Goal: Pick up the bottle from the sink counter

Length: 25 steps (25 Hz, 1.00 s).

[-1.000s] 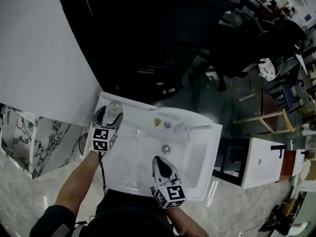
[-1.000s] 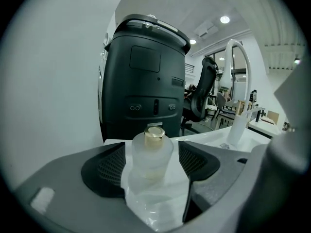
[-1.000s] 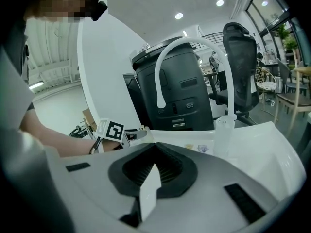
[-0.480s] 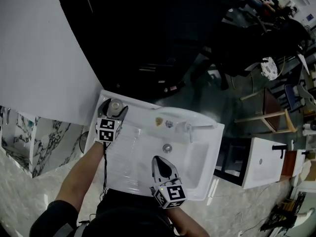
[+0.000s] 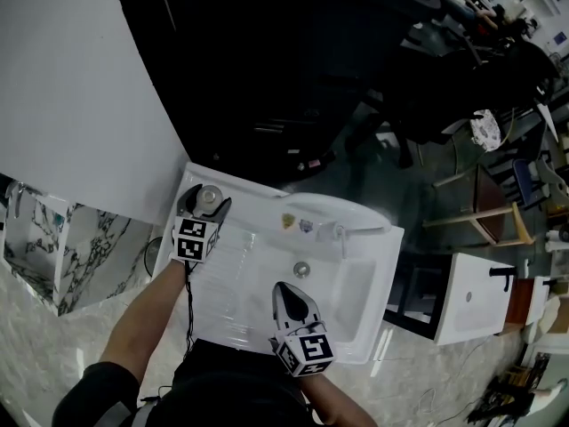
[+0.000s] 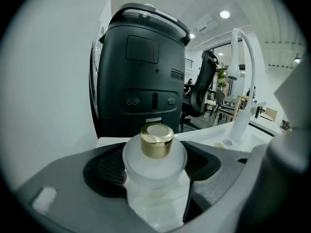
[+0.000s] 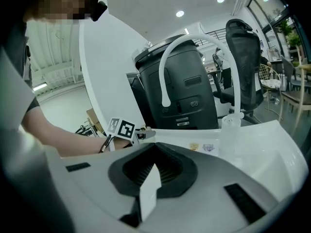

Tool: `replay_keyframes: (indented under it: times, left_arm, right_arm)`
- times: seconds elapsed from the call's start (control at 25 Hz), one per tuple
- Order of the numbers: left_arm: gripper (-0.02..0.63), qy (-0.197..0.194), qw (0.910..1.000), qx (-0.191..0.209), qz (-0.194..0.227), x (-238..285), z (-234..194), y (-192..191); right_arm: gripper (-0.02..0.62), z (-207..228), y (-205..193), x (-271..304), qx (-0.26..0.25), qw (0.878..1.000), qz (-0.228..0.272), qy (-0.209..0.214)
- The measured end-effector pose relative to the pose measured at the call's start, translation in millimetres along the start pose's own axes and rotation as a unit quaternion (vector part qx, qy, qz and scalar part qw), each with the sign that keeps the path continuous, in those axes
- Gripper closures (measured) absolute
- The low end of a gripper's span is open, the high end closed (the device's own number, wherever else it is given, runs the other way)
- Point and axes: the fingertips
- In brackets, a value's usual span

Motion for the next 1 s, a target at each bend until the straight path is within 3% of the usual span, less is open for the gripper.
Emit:
replay_keyframes:
  times: [0.36,0.68,1.0]
  left_arm:
    - [0.264,-0.026,0.9991,0.005,0.034,-53,33,19]
    - [0.264,-0.074,0.9967,0.014,0.03,-109,84,24]
    - [0.264,-0.084,0.9955,0.013,0.041,-171,128,25]
  right_arm:
    - [0.591,-19,5,-3,-0.012,1.0,0.01,0.024]
    - [0.591,-31,4,-15,-0.017,0.999,0.017,0.038]
    - [0.591,-38,8,-35,-0.018,0.998,0.034,0.045]
Point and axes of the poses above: the fingertips, and each gripper's own axes: x forward along the fingers, z to its right, y out of its top, and after that the axes turned 15 degrees about -y, right-handed
